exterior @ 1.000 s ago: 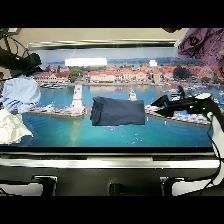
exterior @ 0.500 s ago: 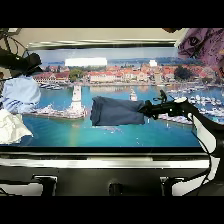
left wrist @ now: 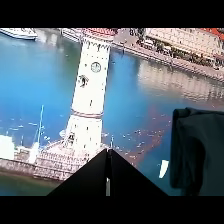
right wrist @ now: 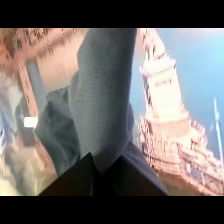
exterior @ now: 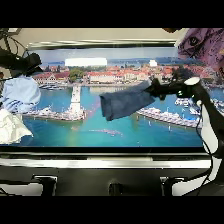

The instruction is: Fold the clothes and pants, and hang the long-sleeved shirts on hangers.

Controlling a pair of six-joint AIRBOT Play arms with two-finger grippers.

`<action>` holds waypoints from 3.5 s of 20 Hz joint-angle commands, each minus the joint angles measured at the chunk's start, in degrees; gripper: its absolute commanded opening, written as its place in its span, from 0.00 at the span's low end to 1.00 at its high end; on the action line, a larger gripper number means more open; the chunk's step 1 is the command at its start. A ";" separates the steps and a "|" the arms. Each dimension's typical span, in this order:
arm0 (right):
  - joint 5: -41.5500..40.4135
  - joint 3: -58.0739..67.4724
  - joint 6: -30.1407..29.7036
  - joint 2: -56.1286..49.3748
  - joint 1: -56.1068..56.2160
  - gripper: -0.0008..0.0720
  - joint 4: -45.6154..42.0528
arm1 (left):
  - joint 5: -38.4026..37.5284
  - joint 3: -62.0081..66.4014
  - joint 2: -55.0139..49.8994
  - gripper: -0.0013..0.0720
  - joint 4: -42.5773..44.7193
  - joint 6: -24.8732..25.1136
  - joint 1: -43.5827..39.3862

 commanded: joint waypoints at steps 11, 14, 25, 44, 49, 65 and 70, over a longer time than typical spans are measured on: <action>-0.28 27.43 23.15 0.07 -15.43 0.05 -17.40 | -0.02 0.00 -0.04 0.04 -0.04 -0.04 -0.02; -1.33 29.46 25.68 0.31 -20.06 0.05 -19.82 | -0.04 0.00 -0.04 0.04 -0.04 -0.04 -0.02; 19.02 26.12 25.20 2.32 -36.48 0.05 -39.04 | -0.04 0.00 -0.04 0.04 -0.04 -0.04 -0.04; 13.29 -27.71 31.04 26.08 -40.54 0.05 -61.11 | -0.07 0.00 -0.07 0.04 -0.42 -0.02 -2.16; 16.24 -28.83 31.67 26.18 -40.54 0.05 -64.52 | -0.07 0.00 -0.15 0.04 -0.42 -0.04 -2.89; 22.32 -28.81 32.39 26.49 -40.54 0.62 -66.93 | -0.07 -0.02 -0.17 0.04 -0.42 -0.02 -2.89; 6.47 -23.32 17.11 32.35 -40.22 0.38 -49.44 | -0.11 -0.11 -0.15 0.04 -0.39 0.00 -2.89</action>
